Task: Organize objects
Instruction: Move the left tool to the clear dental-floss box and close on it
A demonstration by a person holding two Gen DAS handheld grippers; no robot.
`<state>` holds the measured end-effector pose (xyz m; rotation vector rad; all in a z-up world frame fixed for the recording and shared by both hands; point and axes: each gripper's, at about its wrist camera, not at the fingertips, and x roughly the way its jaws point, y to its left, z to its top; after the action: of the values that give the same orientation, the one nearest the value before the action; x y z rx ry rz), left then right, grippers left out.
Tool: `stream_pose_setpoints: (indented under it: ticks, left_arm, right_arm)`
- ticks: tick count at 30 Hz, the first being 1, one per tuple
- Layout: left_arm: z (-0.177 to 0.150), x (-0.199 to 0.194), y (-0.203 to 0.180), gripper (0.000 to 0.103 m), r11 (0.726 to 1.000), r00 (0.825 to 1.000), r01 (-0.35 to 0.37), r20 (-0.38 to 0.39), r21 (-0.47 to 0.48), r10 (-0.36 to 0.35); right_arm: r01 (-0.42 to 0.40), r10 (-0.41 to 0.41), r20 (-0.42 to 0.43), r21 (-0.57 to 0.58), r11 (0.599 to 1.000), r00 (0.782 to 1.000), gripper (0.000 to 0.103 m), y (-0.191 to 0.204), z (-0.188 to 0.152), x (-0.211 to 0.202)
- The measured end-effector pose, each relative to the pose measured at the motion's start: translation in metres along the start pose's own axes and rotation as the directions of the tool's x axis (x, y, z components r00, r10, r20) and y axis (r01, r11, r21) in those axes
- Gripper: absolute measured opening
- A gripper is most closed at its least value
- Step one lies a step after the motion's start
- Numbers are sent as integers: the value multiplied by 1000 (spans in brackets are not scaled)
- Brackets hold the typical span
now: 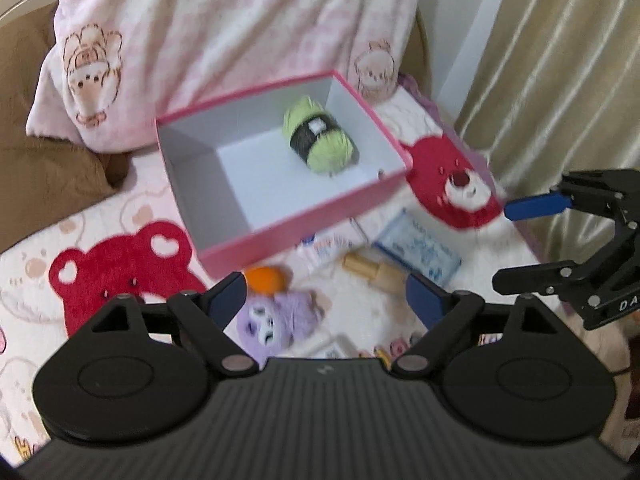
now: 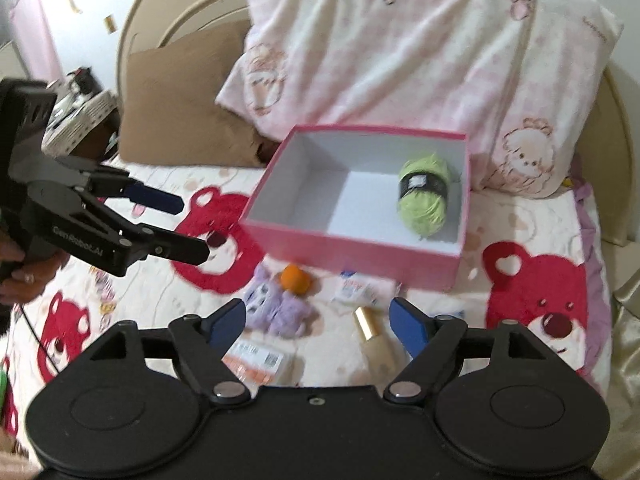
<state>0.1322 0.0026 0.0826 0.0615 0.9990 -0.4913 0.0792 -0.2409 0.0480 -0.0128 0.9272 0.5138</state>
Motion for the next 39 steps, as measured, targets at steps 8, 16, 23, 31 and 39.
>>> stream_pose_setpoints:
  ticks: [8, 16, 23, 31, 39]
  left_arm:
    - [-53, 7, -7, 87, 1000, 999, -7, -32, -6, 7]
    - [-89, 34, -3, 87, 999, 998, -33, -54, -24, 31]
    - [-117, 70, 17, 87, 991, 996, -14, -91, -134, 2]
    - [-138, 110, 37, 84, 967, 996, 5, -89, -253, -29]
    - [-150, 147, 46, 69, 925, 991, 44, -99, -377, -87]
  right_arm:
    - [-139, 139, -6, -106, 985, 990, 88, 25, -54, 28]
    - [-203, 187, -97, -181, 962, 977, 88, 48, -86, 75]
    - [-226, 201, -147, -180, 957, 969, 88, 51, -90, 114]
    - [-179, 151, -138, -214, 960, 979, 88, 55, -101, 159]
    - [-153, 123, -170, -175, 973, 978, 87, 49, -108, 203]
